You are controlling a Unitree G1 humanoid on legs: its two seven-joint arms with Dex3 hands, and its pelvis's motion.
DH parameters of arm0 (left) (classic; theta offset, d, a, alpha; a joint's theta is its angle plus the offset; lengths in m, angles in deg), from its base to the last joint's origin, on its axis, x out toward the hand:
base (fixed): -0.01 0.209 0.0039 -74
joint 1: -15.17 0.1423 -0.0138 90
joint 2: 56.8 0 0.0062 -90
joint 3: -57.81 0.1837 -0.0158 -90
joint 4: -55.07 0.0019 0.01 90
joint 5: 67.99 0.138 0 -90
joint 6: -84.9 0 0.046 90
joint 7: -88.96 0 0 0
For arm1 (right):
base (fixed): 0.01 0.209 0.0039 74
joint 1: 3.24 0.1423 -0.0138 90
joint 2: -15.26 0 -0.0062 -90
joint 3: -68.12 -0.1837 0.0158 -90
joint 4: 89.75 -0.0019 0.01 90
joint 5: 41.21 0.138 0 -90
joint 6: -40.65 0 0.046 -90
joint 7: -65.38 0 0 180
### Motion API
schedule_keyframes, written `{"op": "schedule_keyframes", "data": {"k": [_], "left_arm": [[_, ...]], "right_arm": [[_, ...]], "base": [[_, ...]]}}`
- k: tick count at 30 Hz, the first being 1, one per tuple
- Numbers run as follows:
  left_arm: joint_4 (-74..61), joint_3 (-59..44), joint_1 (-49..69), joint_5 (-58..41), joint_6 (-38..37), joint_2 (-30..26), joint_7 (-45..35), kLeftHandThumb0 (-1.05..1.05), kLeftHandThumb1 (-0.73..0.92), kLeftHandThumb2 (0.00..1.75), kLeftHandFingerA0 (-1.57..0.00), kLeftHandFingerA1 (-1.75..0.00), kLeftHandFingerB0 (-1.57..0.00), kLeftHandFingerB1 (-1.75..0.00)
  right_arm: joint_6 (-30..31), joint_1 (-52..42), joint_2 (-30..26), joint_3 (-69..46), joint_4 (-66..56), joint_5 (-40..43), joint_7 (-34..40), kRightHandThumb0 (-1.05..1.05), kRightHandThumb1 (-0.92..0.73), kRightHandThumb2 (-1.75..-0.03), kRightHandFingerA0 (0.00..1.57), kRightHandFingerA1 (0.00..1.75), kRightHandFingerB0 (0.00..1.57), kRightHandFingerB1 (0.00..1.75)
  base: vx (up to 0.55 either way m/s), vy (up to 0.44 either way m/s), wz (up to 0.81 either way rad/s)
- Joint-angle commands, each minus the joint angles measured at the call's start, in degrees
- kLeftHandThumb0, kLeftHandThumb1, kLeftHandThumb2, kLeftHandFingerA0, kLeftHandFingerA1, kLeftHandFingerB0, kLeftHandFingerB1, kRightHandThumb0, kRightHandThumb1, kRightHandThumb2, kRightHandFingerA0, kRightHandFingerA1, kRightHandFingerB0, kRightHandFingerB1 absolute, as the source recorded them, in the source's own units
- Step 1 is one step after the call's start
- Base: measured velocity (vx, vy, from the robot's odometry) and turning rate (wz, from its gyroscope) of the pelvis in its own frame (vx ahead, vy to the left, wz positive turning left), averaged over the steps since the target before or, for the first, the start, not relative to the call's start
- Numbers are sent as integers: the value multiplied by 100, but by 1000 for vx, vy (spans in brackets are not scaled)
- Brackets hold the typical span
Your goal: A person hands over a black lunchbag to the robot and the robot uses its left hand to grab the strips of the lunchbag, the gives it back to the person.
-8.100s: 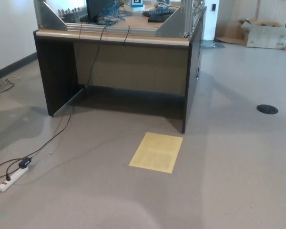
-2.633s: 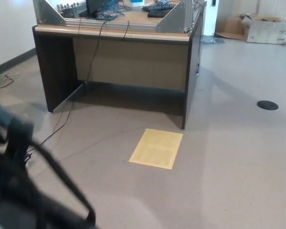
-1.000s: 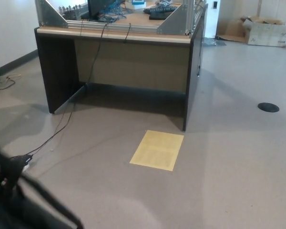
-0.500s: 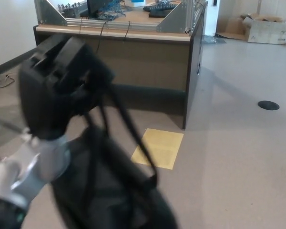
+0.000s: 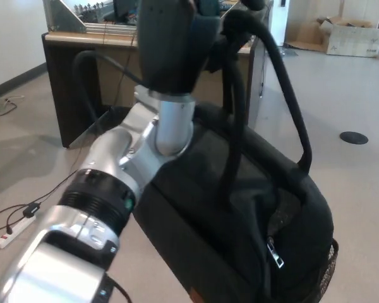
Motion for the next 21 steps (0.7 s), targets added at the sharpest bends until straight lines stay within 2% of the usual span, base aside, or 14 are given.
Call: {"op": "schedule_keyframes", "data": {"k": [1,11,21], "left_arm": [[-319,-79,36,-554,403,200,-606,-13,63,55,-78,-175,-52,-174],[-663,181,49,-524,593,566,-800,-14,60,56,-82,-175,-61,-165],[-805,305,220,-481,539,640,-527,-10,60,56,-83,-175,-62,-168]], "right_arm": [[18,39,-53,34,22,7,-83,-43,-64,-59,64,47,43,35],[24,31,-126,88,-80,18,-147,-39,-65,-59,62,48,41,35],[110,146,-143,106,-56,-10,-150,-37,-63,-58,64,48,44,36]], "base": [[0,0,0],[0,0,0],[0,0,0]]}}
